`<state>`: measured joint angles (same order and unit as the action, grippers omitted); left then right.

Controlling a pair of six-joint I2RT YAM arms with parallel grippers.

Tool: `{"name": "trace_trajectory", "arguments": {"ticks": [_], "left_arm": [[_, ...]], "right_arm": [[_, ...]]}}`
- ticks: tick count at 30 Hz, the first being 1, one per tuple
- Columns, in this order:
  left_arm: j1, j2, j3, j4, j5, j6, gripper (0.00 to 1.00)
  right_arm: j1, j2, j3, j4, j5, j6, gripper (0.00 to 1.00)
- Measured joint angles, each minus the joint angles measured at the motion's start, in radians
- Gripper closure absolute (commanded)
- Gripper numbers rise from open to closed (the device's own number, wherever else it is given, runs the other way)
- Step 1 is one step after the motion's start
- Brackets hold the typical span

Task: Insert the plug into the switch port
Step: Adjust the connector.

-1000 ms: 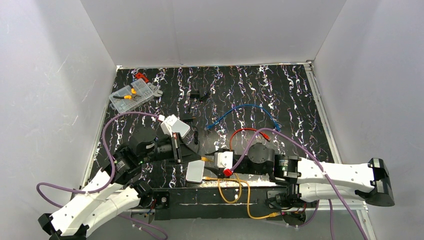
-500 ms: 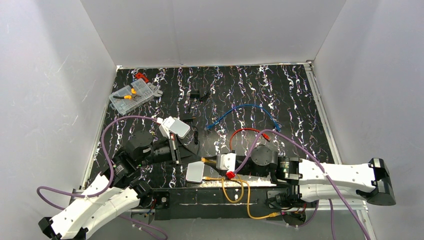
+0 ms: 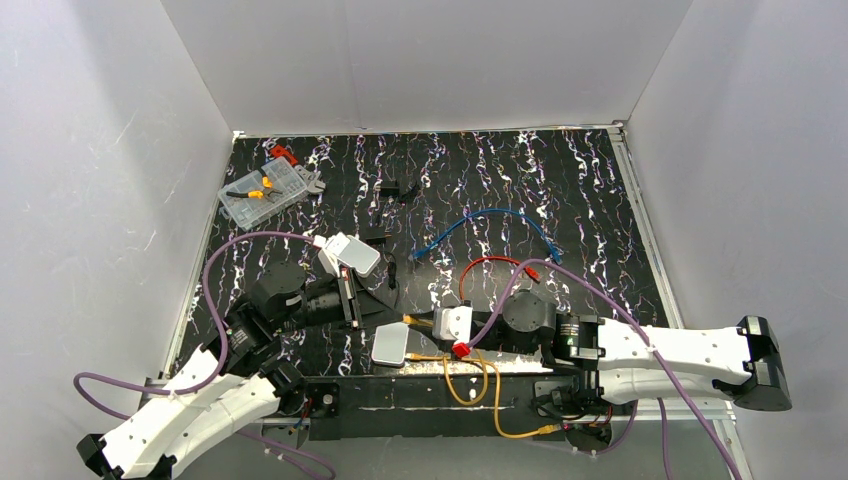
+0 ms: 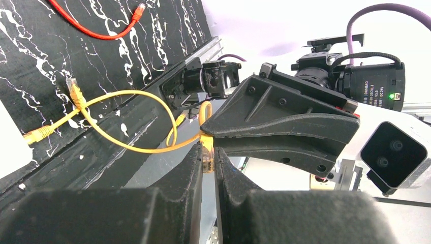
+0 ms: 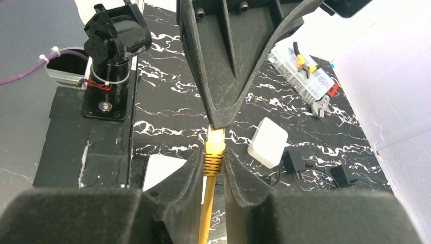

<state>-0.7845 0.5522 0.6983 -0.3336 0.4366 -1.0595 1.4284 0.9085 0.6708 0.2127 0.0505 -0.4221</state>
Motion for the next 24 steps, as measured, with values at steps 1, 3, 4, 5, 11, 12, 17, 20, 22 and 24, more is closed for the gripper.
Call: {"name": "trace_trajectory", "arguments": {"ticks": [1, 3, 4, 5, 11, 12, 17, 20, 22, 24], "left_arm": [[0.000, 0.000, 0.000, 0.001, 0.000, 0.000, 1.00], [0.000, 0.000, 0.000, 0.005, 0.002, -0.001, 1.00], [0.000, 0.000, 0.000, 0.005, 0.002, -0.002, 1.00], [0.000, 0.000, 0.000, 0.006, 0.003, -0.004, 1.00], [0.000, 0.000, -0.004, 0.013, 0.006, -0.009, 1.00], [0.000, 0.000, -0.004, 0.013, 0.007, -0.010, 0.98], [0.000, -0.001, -0.004, 0.019, 0.008, -0.013, 0.57], [0.000, -0.014, -0.004, 0.021, 0.003, -0.016, 0.45], [0.000, -0.024, -0.002, 0.018, -0.005, -0.009, 0.38], [0.000, -0.027, 0.010, 0.005, -0.015, 0.010, 0.32]], "right_arm": [[0.000, 0.000, 0.000, 0.000, 0.000, 0.000, 0.74], [0.000, 0.000, 0.000, 0.000, 0.001, 0.000, 0.77], [0.000, 0.000, 0.000, 0.000, 0.002, 0.000, 0.81], [0.000, 0.000, 0.000, 0.000, 0.003, 0.000, 0.87], [0.001, -0.009, -0.006, 0.002, 0.014, 0.002, 0.99], [0.001, -0.010, -0.006, 0.002, 0.014, 0.002, 0.99], [0.005, -0.015, -0.006, -0.001, 0.014, 0.000, 0.99], [0.007, -0.018, -0.006, -0.010, 0.014, -0.001, 0.99], [0.008, -0.021, -0.005, -0.023, 0.014, -0.002, 0.99], [0.009, -0.026, -0.001, -0.039, 0.013, -0.003, 0.99]]}}
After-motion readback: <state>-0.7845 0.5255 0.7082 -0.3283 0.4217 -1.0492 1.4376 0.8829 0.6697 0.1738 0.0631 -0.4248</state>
